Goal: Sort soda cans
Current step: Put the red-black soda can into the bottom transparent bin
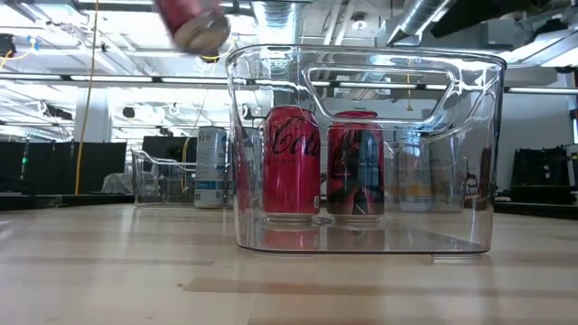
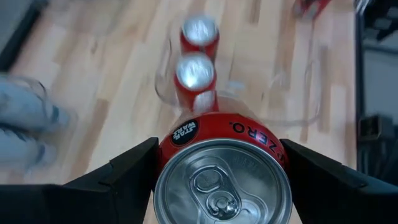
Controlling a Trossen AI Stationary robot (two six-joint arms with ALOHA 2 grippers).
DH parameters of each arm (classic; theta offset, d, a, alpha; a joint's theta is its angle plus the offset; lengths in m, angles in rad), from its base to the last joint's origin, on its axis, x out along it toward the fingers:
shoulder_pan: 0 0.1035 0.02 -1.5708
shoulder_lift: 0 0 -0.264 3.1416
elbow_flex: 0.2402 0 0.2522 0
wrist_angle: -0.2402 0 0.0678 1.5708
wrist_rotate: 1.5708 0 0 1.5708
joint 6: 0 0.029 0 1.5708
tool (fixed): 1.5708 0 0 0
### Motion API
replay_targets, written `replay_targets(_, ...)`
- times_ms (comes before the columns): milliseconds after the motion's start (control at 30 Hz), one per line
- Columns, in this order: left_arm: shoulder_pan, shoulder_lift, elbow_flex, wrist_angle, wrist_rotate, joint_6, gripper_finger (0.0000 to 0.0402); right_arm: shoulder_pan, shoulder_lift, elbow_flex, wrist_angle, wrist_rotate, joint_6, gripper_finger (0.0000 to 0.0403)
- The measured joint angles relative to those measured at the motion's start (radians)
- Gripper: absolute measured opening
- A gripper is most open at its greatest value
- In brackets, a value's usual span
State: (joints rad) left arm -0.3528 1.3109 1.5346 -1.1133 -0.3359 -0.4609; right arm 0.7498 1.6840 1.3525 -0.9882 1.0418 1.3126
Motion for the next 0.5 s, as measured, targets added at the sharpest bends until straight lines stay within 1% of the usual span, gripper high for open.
replay_targets(67, 0.032, -0.001, 0.036, 0.004, 0.010, 0.028, 0.0295, -0.002, 0.000, 0.000, 0.000, -0.019, 0.000, 0.0384)
replay_targets(200, 0.107, -0.001, 0.073, 0.014, 0.026, 0.076, 0.0295, -0.010, 0.000, 0.000, -0.018, -0.098, 0.022, 0.0384)
replay_targets(367, 0.190, 0.021, 0.073, 0.053, 0.101, 0.128, 0.0295, -0.013, 0.000, 0.000, -0.112, -0.117, 0.107, 0.0384)
replay_targets(500, 0.206, 0.083, 0.073, 0.111, 0.146, 0.194, 0.0295, -0.013, 0.000, 0.012, -0.194, -0.137, 0.170, 0.0384)
